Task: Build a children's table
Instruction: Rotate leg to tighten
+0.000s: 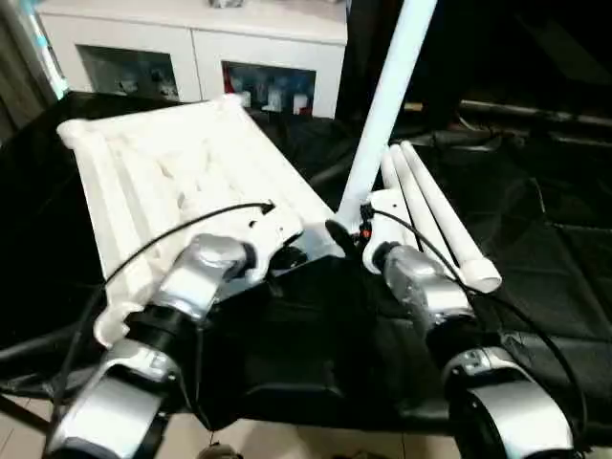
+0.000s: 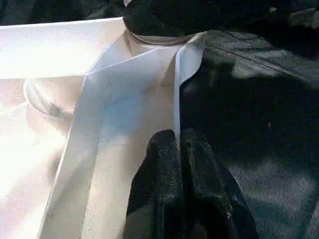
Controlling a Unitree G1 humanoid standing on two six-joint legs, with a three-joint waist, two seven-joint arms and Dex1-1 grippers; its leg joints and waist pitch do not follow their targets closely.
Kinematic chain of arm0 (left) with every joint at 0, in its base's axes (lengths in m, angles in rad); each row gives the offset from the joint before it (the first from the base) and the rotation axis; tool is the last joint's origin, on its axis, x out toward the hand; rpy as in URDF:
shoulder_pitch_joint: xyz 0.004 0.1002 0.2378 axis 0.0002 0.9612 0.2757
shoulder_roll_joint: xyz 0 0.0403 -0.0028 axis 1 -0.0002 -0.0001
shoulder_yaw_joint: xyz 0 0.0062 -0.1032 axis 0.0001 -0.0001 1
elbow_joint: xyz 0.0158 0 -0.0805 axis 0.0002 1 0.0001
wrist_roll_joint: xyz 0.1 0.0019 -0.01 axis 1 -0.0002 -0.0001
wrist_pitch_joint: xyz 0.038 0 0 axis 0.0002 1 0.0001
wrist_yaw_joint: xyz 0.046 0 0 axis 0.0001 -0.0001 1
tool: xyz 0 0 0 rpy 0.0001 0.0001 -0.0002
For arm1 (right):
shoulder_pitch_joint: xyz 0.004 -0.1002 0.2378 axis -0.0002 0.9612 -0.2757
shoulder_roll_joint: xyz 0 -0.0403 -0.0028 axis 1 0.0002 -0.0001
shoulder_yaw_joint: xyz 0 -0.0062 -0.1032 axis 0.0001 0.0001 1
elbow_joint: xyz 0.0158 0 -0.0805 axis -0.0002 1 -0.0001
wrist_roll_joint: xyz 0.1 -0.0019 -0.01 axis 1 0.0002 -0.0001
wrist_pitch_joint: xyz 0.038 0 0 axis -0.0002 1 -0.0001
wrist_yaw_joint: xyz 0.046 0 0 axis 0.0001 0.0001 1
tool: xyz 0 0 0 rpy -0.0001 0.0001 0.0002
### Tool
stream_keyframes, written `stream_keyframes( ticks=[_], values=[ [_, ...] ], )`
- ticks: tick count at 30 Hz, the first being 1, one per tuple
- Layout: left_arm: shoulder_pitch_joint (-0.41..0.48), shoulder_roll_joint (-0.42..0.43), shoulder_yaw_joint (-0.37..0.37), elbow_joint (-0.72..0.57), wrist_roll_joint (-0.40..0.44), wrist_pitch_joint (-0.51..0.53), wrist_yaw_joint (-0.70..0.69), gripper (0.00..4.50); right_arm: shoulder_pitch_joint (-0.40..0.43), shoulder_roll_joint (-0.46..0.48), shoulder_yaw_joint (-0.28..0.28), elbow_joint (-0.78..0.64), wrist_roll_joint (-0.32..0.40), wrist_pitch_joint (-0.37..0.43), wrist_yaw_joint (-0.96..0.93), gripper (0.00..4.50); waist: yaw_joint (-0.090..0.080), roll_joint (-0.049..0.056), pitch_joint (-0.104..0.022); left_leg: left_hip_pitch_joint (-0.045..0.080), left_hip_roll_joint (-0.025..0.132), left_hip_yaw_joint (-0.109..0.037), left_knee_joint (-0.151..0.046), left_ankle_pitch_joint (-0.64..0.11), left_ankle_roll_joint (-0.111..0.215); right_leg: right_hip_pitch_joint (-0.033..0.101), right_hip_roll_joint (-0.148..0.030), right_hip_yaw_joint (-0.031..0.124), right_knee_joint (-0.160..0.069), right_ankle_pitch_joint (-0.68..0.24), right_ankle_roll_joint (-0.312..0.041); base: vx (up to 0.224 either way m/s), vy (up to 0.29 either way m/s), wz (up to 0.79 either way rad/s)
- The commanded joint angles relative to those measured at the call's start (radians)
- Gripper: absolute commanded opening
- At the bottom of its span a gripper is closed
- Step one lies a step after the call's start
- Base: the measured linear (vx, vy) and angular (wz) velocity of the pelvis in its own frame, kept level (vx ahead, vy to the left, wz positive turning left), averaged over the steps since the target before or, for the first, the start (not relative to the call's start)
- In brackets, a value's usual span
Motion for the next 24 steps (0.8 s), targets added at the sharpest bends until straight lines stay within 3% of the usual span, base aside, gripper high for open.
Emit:
stream_keyframes(
  ticks=[1,2,4,9,14,18,24],
  values=[
    [-0.023,-0.05,-0.03,0.013,0.01,-0.002,0.028,0.0,-0.006,0.066,0.04,0.048,-0.013,0.013,0.042,3.51,-0.004,0.008,-0.058,0.004,0.019,-0.005,-0.076,-0.279,-0.009,0.038,-0.077,0.045,-0.091,-0.387,-0.125,0.0,0.0,0.0],
    [-0.023,-0.047,-0.031,0.015,0.013,-0.003,0.028,0.0,-0.009,0.064,0.04,0.051,-0.016,0.009,0.044,3.81,-0.003,0.008,-0.058,0.006,0.019,-0.004,-0.075,-0.275,-0.009,0.037,-0.077,0.046,-0.09,-0.379,-0.128,0.0,0.0,0.0],
    [-0.013,-0.019,-0.028,0.012,0.014,-0.023,0.006,0.0,-0.013,0.034,0.044,0.047,-0.025,-0.014,0.084,3.92,-0.002,0.005,-0.059,0.0,0.02,-0.003,-0.075,-0.257,-0.005,0.041,-0.077,0.047,-0.085,-0.345,-0.139,0.0,0.0,0.0],
    [0.028,0.061,-0.029,-0.038,-0.005,-0.055,-0.109,0.0,0.027,-0.077,0.11,-0.045,-0.033,-0.018,0.346,3.92,-0.001,0.002,-0.06,-0.005,0.022,-0.002,-0.073,-0.227,0.021,0.048,-0.077,0.048,-0.078,-0.283,-0.159,0.0,0.0,0.0],
    [0.069,0.121,-0.029,-0.081,-0.036,-0.135,-0.229,0.0,0.056,-0.179,0.124,-0.113,-0.032,-0.012,0.501,3.92,-0.001,0.0,-0.063,-0.007,0.021,0.003,-0.07,-0.171,0.039,0.053,-0.075,0.049,-0.07,-0.211,-0.185,0.0,0.0,0.0],
    [0.098,0.174,-0.035,-0.125,-0.068,-0.16,-0.329,0.0,0.072,-0.247,0.132,-0.172,-0.017,0.012,0.611,3.92,0.0,0.004,-0.064,-0.002,0.025,0.003,-0.07,-0.157,0.047,0.051,-0.075,0.05,-0.064,-0.162,-0.21,0.0,0.0,0.0],
    [0.122,0.211,-0.027,-0.169,-0.11,-0.15,-0.42,0.0,0.103,-0.292,0.16,-0.237,-0.012,0.049,0.705,3.92,0.005,0.005,-0.06,0.0,0.026,0.003,-0.073,-0.189,0.033,0.052,-0.074,0.049,-0.069,-0.214,-0.202,0.0,0.0,0.0]
  ],
)
